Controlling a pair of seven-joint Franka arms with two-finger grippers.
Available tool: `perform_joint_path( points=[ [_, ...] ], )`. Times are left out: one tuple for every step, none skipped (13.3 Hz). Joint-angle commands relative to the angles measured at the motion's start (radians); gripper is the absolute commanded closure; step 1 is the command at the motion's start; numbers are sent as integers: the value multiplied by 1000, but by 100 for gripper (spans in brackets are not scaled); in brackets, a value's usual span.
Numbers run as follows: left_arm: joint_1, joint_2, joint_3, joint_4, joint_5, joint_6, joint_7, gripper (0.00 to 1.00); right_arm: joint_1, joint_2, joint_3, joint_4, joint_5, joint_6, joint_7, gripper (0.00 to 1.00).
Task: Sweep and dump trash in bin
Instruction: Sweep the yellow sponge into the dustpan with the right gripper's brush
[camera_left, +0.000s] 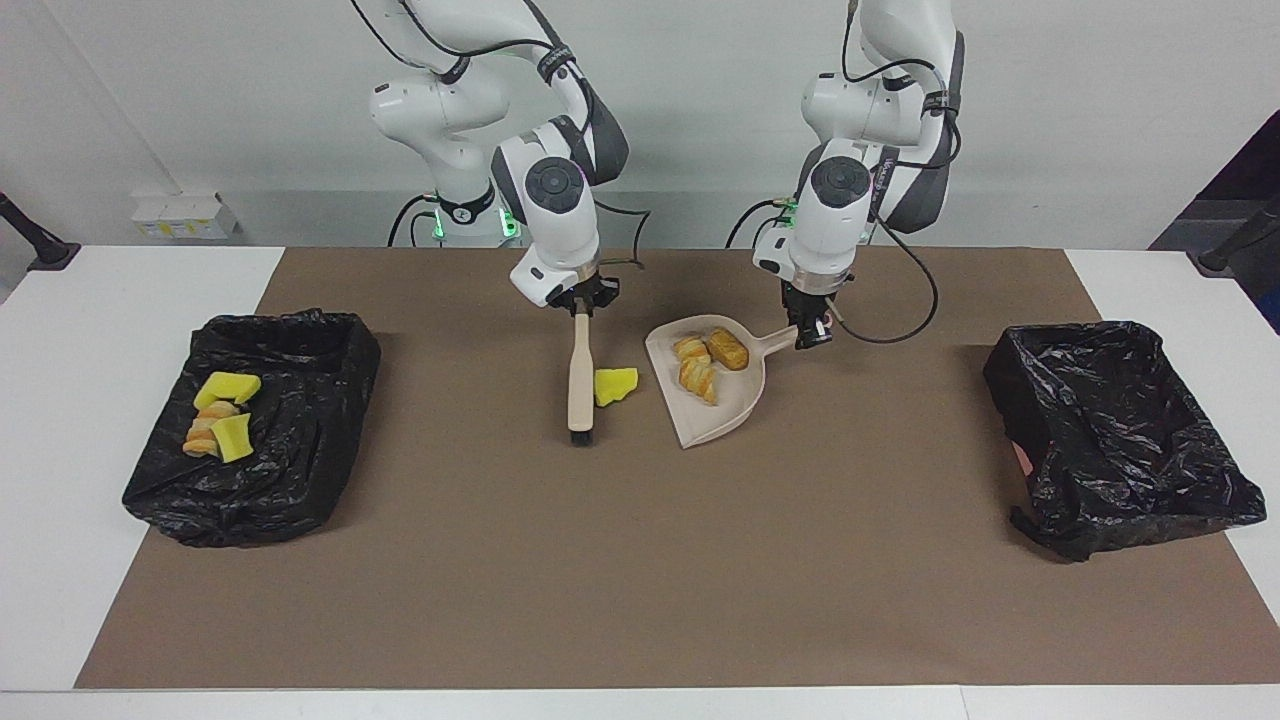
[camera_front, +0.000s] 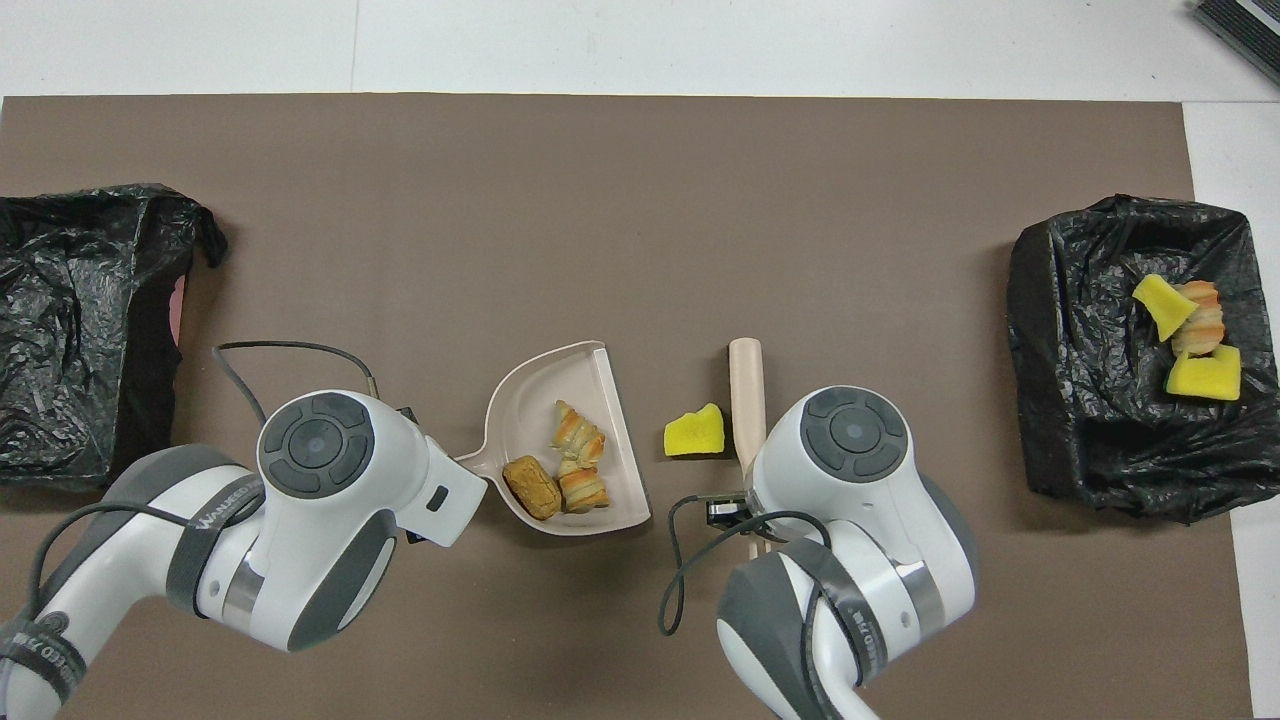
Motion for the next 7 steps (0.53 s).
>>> perform_joint_path(
  points=[
    [-32, -25, 10, -35, 4, 34, -37, 100, 22, 1, 5, 8, 106, 44, -106, 100],
    [-38, -23, 10, -35, 3, 34, -51, 100, 34, 4, 5, 12, 172, 76, -138, 100],
    [-35, -19, 10, -34, 4, 34, -54, 100, 46, 4, 6, 12, 212, 98, -155, 100],
    [-27, -17, 12, -32, 3, 32, -56, 100, 66, 6, 5, 18, 247, 101, -176, 100],
    [-20, -13, 13, -24, 0, 31, -56, 100, 68, 6, 5, 23, 258, 87, -206, 100],
    [2, -8, 15, -21, -10, 29, -66, 100, 59, 6, 3, 23, 257, 76, -235, 100],
    [31, -11, 13, -21, -19, 28, -80, 100, 48, 6, -3, 24, 243, 46, -246, 100]
  ],
)
